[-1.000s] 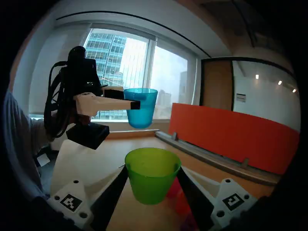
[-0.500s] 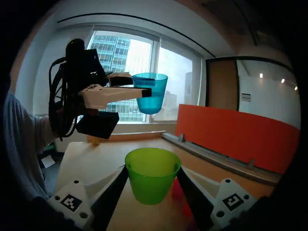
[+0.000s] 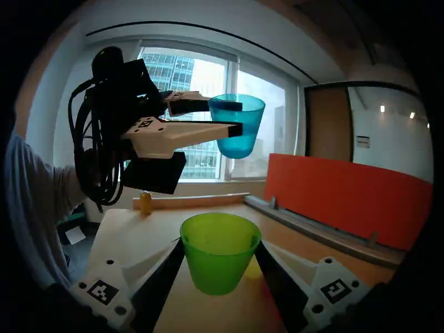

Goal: Pour water

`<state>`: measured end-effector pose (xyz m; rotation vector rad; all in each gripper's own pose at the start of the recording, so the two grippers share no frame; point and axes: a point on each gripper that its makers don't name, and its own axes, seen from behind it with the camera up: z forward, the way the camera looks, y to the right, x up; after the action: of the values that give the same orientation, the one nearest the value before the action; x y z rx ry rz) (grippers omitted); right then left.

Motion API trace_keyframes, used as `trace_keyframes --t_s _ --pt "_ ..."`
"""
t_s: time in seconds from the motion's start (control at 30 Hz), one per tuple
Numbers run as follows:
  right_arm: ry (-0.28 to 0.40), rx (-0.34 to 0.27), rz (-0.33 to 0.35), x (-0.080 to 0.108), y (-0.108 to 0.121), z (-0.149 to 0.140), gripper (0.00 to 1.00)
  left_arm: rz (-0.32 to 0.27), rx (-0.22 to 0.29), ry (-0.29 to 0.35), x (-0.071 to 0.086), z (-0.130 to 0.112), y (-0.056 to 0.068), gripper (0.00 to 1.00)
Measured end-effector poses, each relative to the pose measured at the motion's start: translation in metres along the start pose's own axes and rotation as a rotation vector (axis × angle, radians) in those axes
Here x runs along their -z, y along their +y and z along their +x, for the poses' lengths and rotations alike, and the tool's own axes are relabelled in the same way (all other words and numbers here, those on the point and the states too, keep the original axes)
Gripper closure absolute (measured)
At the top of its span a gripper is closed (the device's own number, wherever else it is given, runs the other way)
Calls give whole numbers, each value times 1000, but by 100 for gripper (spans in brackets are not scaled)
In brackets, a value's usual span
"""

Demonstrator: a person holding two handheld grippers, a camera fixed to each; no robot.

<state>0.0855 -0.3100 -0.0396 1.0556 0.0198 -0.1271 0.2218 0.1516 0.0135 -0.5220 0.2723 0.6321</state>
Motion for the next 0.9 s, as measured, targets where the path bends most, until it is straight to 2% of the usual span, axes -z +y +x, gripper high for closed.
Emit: trace_keyframes --t_s 0.23,0.53,0.9 --pt "-5 3 4 -5 -1 -1 9 12 -110 1 1 6 -1 15" --pt "-7 8 0 -8 1 0 10 28 -218 9 -1 11 -1 15" --pt "-8 13 -7 -9 7 -1 10 41 -302 7 -2 14 -2 15"
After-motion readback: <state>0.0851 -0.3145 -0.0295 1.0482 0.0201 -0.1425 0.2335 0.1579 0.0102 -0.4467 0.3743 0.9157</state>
